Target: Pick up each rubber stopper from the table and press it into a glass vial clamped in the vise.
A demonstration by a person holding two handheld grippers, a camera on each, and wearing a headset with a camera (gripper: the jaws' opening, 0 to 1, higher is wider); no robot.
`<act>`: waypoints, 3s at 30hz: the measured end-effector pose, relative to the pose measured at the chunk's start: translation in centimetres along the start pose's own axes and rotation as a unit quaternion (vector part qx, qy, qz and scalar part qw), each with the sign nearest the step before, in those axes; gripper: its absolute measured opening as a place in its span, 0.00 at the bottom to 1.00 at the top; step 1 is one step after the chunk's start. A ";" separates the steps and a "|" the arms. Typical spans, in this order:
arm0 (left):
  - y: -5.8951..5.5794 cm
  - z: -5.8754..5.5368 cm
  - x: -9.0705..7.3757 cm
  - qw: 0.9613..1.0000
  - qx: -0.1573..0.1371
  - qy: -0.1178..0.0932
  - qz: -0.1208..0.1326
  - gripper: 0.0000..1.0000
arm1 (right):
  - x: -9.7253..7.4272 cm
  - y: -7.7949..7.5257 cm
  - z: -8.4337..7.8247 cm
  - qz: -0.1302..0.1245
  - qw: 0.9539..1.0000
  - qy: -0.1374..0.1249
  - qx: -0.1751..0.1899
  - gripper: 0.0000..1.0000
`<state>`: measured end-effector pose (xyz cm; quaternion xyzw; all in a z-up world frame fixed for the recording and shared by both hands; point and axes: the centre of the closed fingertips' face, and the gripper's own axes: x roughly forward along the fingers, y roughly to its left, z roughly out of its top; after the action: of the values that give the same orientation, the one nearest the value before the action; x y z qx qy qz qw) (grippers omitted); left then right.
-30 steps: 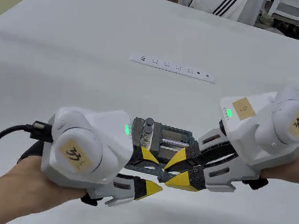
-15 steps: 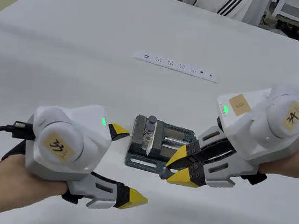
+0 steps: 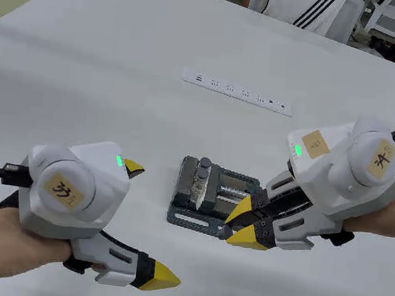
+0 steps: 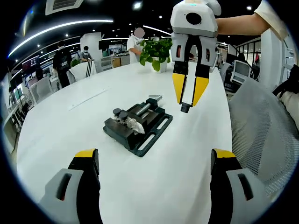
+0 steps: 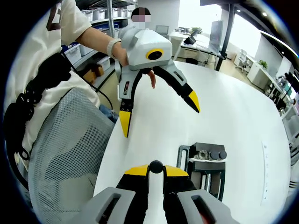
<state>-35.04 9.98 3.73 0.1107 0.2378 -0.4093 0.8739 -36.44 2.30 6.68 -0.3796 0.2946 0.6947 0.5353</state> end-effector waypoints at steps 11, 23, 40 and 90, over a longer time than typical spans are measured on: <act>0.8 -0.7 -1.0 1.000 -0.020 -0.006 0.018 0.99 | 0.2 -2.2 -1.0 0.010 0.998 0.054 -0.022 0.05; 2.2 -1.2 -1.9 0.999 -0.031 -0.008 0.026 0.99 | 0.9 -6.3 -0.5 0.019 0.987 0.121 -0.109 0.05; 2.7 -1.7 -2.3 0.998 -0.046 -0.006 0.035 0.99 | 2.8 -9.0 0.4 0.067 0.945 0.172 -0.271 0.04; 2.3 -3.0 -2.5 0.997 -0.070 -0.006 0.033 0.99 | 4.3 -9.7 -0.3 0.090 0.956 0.243 -0.140 0.03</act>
<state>-35.62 14.28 2.36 0.0548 0.2564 -0.3637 0.8939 -27.59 6.76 2.82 -0.5798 0.3484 0.6611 0.3245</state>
